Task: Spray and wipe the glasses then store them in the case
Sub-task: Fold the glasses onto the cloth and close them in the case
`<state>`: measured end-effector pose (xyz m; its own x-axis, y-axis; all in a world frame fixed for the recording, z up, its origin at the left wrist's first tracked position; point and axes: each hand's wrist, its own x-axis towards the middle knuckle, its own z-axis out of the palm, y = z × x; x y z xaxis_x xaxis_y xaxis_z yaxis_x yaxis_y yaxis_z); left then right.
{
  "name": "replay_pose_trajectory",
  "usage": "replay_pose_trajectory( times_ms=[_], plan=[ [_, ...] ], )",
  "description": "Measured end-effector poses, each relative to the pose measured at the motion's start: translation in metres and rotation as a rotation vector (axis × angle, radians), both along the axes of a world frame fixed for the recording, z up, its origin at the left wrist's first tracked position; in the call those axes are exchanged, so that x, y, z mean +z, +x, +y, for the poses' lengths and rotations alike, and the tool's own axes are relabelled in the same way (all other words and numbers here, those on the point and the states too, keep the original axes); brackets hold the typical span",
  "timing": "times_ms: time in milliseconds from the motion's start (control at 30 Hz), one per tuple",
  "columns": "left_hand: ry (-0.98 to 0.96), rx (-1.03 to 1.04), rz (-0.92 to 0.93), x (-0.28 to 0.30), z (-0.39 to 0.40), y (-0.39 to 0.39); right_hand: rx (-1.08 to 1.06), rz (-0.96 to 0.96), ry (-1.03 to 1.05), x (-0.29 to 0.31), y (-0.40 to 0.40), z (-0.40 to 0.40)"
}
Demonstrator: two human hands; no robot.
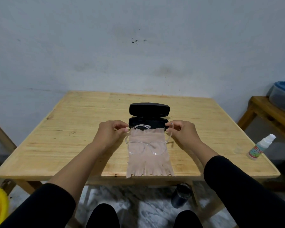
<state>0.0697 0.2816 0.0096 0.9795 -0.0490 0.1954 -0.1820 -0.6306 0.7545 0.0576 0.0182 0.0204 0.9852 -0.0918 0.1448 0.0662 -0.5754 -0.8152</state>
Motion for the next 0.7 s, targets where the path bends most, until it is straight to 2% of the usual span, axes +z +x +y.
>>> replay_pose_trajectory(
  times_ms=[133, 367, 567, 700],
  plan=[
    [0.080, 0.012, 0.012, -0.005, -0.006, 0.009, 0.056, -0.043, -0.141, -0.004, 0.011, 0.005],
    [0.069, 0.037, 0.024, -0.008, -0.010, 0.018, 0.080, -0.145, -0.294, -0.019, 0.025, 0.004],
    [0.024, 0.027, 0.023, -0.012, -0.009, 0.020, 0.102, -0.172, -0.319, -0.021, 0.026, 0.004],
    [0.003, -0.004, 0.044, -0.014, -0.006, 0.020, 0.124, -0.146, -0.243, -0.016, 0.021, 0.005]
  ],
)
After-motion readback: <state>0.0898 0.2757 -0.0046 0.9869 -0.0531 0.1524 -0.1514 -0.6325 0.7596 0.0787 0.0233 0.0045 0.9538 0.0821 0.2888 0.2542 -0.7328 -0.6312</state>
